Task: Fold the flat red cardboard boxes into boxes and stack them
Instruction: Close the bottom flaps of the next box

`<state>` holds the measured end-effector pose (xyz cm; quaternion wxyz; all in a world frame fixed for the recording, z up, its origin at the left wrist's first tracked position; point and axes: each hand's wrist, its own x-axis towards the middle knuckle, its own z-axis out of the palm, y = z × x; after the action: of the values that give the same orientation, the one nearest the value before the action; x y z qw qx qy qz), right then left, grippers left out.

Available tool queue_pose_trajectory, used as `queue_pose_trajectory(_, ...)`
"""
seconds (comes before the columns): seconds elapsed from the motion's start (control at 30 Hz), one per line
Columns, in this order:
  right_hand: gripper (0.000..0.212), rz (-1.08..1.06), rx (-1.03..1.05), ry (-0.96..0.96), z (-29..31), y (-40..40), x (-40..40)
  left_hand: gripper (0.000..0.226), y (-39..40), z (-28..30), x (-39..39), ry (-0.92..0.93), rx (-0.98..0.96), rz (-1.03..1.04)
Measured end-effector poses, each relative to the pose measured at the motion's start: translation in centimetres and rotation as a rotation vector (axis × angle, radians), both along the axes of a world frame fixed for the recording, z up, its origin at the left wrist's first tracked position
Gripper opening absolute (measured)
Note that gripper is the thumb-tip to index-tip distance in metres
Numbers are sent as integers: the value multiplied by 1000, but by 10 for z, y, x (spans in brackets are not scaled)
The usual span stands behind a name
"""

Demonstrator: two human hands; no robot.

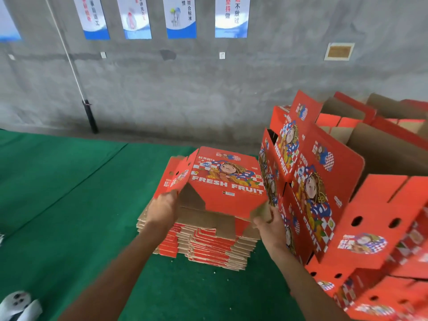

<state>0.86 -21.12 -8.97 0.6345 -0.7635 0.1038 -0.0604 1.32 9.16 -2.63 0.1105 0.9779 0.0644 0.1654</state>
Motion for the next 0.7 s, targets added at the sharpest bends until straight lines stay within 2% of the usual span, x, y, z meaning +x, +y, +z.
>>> queue_pose_trajectory(0.1, 57, 36, -47, -154, 43, 2, -13, 29, -6, 48, -19, -233, -291, 29)
queue_pose_trajectory(0.23, 46, -7, -287, -296, 112, -9, -41, 37, -7, 109, -60, -451, -653, -7)
queue_pose_trajectory(0.37, 34, 185, -433, -229, 184, -48, -88, 19, 5, 149, -114, -643, -757, -42)
queue_pose_trajectory(0.43, 19, 291, -440, -230, 215, -68, -116, 29, 9, 159, -139, -726, -815, -58)
queue_pose_trajectory(0.5, 15, 384, -453, -190, 237, -84, -140, 46, 6, 158, -160, -753, -909, -102)
queue_pose_trajectory(0.57, 19, 453, -535, -174, 245, -95, -156, 52, -6, 147, -176, -706, -959, -131)
queue_pose_trajectory(0.7, 26, 525, -617, -81, 224, -118, -189, 40, -34, 98, -191, -483, -985, -113)
